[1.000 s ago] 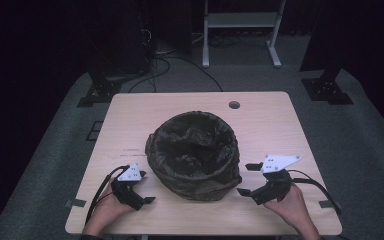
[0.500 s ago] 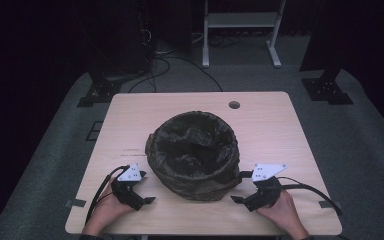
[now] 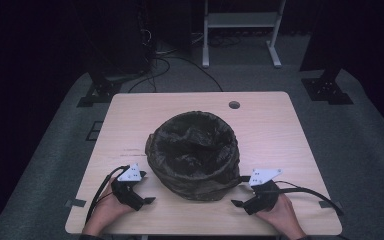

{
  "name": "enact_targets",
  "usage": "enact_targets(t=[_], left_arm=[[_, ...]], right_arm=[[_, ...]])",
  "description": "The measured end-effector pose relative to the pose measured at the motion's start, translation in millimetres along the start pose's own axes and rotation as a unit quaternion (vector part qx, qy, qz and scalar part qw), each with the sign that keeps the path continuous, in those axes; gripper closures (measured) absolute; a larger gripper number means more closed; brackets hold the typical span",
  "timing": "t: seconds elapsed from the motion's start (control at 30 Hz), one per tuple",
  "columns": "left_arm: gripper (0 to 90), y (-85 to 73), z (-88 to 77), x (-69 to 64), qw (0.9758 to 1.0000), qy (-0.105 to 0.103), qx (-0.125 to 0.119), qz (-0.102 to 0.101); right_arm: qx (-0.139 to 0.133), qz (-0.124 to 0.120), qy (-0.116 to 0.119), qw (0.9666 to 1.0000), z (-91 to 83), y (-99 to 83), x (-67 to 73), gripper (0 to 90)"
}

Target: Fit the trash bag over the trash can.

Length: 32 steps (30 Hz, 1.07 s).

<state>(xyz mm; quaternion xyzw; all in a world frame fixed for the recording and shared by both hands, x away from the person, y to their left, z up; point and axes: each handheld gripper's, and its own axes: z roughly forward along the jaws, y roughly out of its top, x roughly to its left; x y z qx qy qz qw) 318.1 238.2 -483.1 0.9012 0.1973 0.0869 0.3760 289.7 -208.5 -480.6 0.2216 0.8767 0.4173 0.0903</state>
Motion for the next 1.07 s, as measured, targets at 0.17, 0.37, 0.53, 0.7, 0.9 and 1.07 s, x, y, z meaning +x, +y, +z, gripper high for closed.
enact_targets(t=[0.17,0.37,0.53,0.7,0.9,1.07], left_arm=[[0.0,0.0,0.0,0.0,1.0000,-0.001,0.000,0.001],[0.0,0.0,0.0,-0.1,1.0000,-0.001,0.000,0.001],[0.0,0.0,-0.1,-0.1,1.0000,-0.001,0.001,0.002],[0.0,0.0,0.0,-0.1,1.0000,-0.001,0.001,0.003],[0.0,0.0,0.0,-0.3,1.0000,0.000,0.000,0.002],[0.0,-0.6,-0.6,-1.9,0.9999,0.010,0.000,-0.009]], right_arm=[[0.009,-0.002,-0.007,0.9999,2.5,-1.9,1.1,10.2],[0.029,0.003,-0.014,0.9995,5.6,-2.5,-0.1,12.1],[0.029,0.002,-0.017,0.9994,5.5,-2.6,-0.4,11.9],[0.030,0.002,-0.018,0.9994,5.6,-2.6,-0.3,11.8],[0.030,0.002,-0.018,0.9994,5.6,-2.6,-0.3,11.8],[0.029,0.003,-0.019,0.9994,5.5,-2.7,-0.2,11.8]])
